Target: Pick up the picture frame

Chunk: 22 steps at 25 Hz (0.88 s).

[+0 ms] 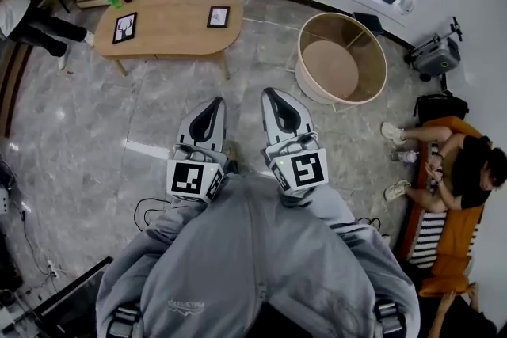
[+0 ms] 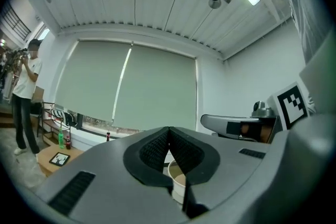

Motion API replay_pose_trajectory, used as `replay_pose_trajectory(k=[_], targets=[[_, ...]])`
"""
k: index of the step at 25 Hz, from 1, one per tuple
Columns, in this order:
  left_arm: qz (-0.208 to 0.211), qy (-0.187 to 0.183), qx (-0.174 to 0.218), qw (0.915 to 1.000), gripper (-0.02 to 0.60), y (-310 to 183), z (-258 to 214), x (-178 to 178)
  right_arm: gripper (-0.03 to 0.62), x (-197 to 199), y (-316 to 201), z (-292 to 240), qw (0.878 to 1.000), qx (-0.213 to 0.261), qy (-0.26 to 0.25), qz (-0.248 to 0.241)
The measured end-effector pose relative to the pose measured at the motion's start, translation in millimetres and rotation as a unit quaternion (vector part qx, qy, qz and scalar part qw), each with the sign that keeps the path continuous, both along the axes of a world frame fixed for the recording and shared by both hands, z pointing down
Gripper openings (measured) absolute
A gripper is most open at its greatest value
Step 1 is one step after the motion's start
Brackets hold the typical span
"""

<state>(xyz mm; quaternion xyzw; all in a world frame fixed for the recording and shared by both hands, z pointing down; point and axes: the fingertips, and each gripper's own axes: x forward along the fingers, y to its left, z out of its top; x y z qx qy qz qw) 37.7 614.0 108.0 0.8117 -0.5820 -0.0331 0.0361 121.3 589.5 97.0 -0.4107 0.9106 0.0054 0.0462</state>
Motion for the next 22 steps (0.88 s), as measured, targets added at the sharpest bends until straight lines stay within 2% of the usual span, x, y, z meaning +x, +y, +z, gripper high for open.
replay_pose_trajectory(k=[2,5,9,13,17,22], targets=[[0.010,-0.002,-0.011,0.9999,0.018,-33.7,0.8,-17.0,0.034,-16.2,-31.5,-0.7,1.000,-0.002,-0.002,0.007],[0.029,0.001,-0.004,0.9996,0.018,-78.5,2.5,-38.0,0.034,-37.9,-73.2,4.9,1.000,-0.010,-0.001,0.019],[0.041,0.001,-0.013,0.9991,0.018,-117.1,13.0,-59.4,0.034,-56.6,-108.6,15.3,0.999,-0.021,0.005,0.031],[0.046,0.020,-0.015,0.9986,0.018,-139.5,21.7,-67.3,0.034,-63.3,-133.8,21.4,0.999,-0.026,0.010,0.035],[0.043,0.022,-0.036,0.9982,0.018,-149.3,32.0,-79.8,0.034,-75.5,-149.2,23.3,0.999,-0.032,0.017,0.028],[0.026,0.030,-0.020,0.9990,0.018,-164.3,29.9,-97.0,0.034,-88.5,-163.3,22.2,0.999,-0.028,0.024,0.016]])
